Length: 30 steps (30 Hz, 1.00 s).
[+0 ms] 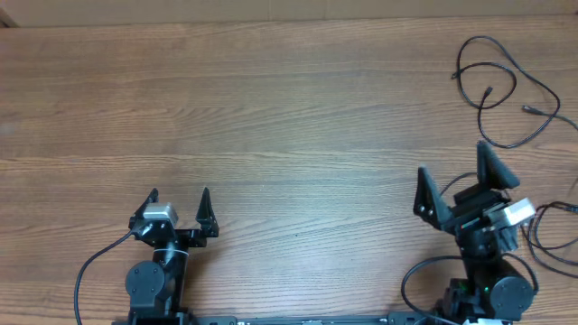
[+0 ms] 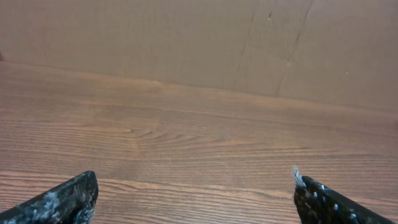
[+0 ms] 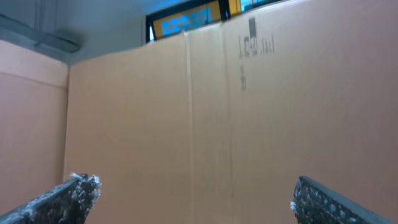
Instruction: Untangle cables
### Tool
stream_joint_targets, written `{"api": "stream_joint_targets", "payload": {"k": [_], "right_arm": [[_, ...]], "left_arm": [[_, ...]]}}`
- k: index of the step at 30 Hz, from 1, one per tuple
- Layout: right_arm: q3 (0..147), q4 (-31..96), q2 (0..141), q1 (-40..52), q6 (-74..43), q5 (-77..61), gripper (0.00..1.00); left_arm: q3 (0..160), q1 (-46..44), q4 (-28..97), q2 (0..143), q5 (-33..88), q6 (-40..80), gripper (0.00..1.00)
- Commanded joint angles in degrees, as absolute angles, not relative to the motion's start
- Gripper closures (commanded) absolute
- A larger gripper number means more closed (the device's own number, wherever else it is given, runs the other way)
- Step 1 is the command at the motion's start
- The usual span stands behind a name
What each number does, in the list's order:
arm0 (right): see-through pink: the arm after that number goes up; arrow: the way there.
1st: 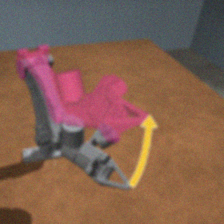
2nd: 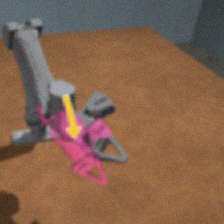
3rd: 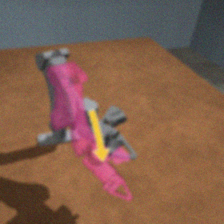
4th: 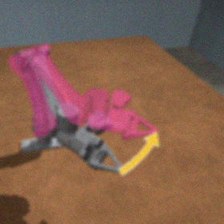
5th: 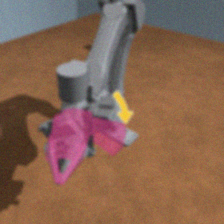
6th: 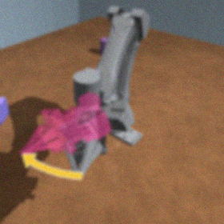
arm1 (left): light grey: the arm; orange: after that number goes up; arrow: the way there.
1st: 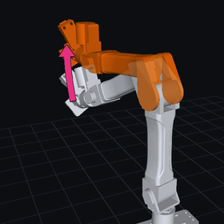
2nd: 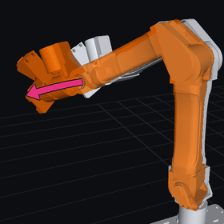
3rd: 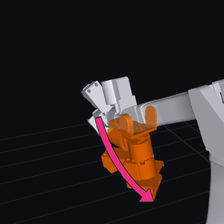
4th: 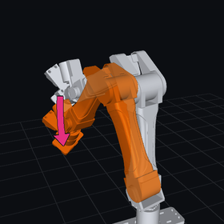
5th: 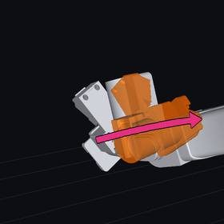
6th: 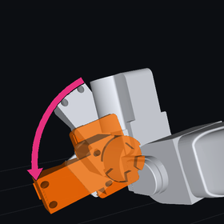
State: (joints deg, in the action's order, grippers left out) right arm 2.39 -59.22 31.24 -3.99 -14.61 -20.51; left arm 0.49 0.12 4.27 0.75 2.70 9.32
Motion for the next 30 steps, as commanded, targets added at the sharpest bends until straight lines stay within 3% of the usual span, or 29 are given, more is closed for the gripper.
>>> {"api": "stream_joint_targets", "payload": {"k": [1, 16, 30], "right_arm": [[0.43, -56.64, 30.41, -3.70, -15.20, -20.25, 0.00], [0.43, 4.78, 1.50, -3.18, -11.49, -9.78, 0.00], [0.45, 4.03, 0.16, -0.64, -7.20, -9.04, 0.00]], "left_arm": [[0.27, 0.45, 4.40, 0.21, 2.35, 10.11, 0.01], [0.27, 0.45, 4.40, 0.21, 2.35, 10.11, 0.00], [0.27, 0.45, 4.40, 0.21, 2.35, 10.11, 0.01]]}}
